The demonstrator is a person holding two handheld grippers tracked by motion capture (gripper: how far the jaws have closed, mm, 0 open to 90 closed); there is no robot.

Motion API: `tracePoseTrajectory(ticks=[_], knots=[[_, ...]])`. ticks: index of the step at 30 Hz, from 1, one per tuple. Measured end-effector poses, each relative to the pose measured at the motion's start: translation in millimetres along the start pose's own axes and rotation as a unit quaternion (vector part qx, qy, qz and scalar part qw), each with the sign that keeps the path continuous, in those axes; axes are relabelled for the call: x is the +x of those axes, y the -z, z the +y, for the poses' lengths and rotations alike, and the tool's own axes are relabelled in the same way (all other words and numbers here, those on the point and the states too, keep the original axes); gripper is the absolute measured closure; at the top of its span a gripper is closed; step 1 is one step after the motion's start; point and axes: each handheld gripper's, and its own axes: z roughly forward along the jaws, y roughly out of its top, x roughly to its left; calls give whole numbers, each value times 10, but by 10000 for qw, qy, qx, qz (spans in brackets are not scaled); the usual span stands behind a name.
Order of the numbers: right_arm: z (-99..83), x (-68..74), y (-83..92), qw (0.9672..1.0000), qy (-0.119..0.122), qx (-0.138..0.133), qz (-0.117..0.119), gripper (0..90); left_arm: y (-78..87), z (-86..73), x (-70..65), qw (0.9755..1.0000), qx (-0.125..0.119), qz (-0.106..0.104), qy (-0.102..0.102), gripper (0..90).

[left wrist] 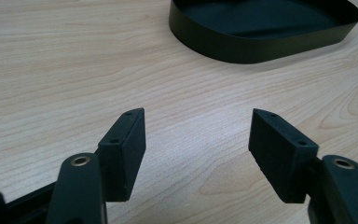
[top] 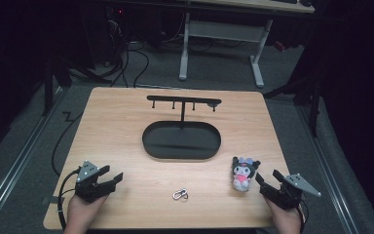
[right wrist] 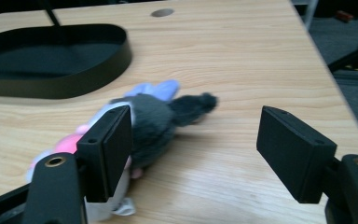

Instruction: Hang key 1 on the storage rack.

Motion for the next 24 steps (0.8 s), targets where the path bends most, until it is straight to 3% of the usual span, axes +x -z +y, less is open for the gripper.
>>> tracePoseTrajectory(ticks=[8, 17, 18, 19, 20, 21, 22, 23, 24], knots=[[11, 86, 2, 9998, 199, -23, 98, 302, -24, -14, -27, 9999, 44, 36, -137, 371], [7, 52, 15, 9998, 148, 3, 122, 358, -74, -31, -49, 9998, 118, 40, -171, 380], [15, 44, 14, 9997, 179, 63, 135, 437, -75, -33, -47, 9998, 120, 37, -161, 394], [15, 44, 14, 9997, 179, 63, 135, 437, -74, -35, -45, 9998, 114, 33, -148, 394], [19, 45, 16, 9997, 170, 118, 120, 493, -73, -36, -43, 9999, 104, 35, -129, 397], [21, 45, 16, 9996, 174, 174, 131, 579, -69, -36, -40, 9999, 94, 33, -114, 398], [27, 48, 15, 9992, 286, 244, 105, 755, -63, -36, -34, 9999, 89, 23, -102, 409], [27, 48, 15, 9992, 286, 244, 105, 755, -63, -37, -28, 9999, 88, 12, -85, 409], [41, 59, 18, 9988, 388, 297, 78, 900, -64, -39, -22, 9999, 133, 25, -92, 423]])
